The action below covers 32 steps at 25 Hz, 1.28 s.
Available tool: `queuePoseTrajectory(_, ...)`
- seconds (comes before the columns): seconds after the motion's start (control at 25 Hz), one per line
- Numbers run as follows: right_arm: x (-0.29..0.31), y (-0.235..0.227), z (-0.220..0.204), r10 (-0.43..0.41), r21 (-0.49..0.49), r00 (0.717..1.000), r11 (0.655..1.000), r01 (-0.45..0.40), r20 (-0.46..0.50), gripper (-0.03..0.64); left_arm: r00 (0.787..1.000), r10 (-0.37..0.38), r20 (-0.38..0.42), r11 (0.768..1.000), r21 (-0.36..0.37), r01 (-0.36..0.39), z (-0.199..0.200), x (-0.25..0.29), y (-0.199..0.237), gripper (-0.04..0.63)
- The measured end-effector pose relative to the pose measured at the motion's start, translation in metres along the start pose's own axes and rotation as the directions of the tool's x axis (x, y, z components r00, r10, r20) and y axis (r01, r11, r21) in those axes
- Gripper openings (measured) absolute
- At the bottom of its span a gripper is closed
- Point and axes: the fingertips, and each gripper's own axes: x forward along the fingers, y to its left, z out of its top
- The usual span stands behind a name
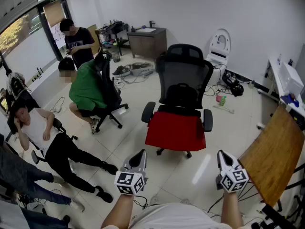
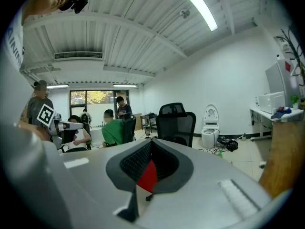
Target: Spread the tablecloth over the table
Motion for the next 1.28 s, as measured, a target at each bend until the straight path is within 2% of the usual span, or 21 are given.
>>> queuePoseTrajectory(0.36, -0.003, -0.043, -0.011, 0.042, 0.004, 0.999, 0.999, -0.042, -0.021, 0.006, 0.999, 0.050, 0.012, 0.998, 0.026, -0.050, 0.000, 0.014, -0.037, 0.006)
queuePoseTrajectory(0.6, 0.012, -0.050, -0.024, 0.069, 0.010, 0.995, 0.998, -0.069, -0.068, 0.006, 0.996, 0.088, 0.008, 0.996, -0.001, -0.088, -0.006, 0.023, -0.024, 0.006)
queuePoseTrajectory(0.92, 0.067, -0.067, -0.042, 0.027, 0.025, 0.993, 0.999, -0.024, -0.119, 0.006, 0.996, 0.090, -0.015, 0.995, -0.034, -0.091, -0.022, 0.083, 0.032, 0.006)
queuePoseTrajectory(1.04, 0.099, -0.075, -0.045, -0.004, 0.030, 0.990, 1.000, 0.008, -0.140, 0.006, 0.997, 0.065, -0.031, 0.997, -0.048, -0.066, -0.026, 0.118, 0.058, 0.006)
queuePoseTrajectory(1.28, 0.168, -0.074, -0.041, -0.071, 0.050, 0.990, 0.996, 0.078, -0.120, 0.006, 0.996, -0.006, -0.093, 0.999, -0.049, 0.001, -0.038, 0.182, 0.120, 0.006)
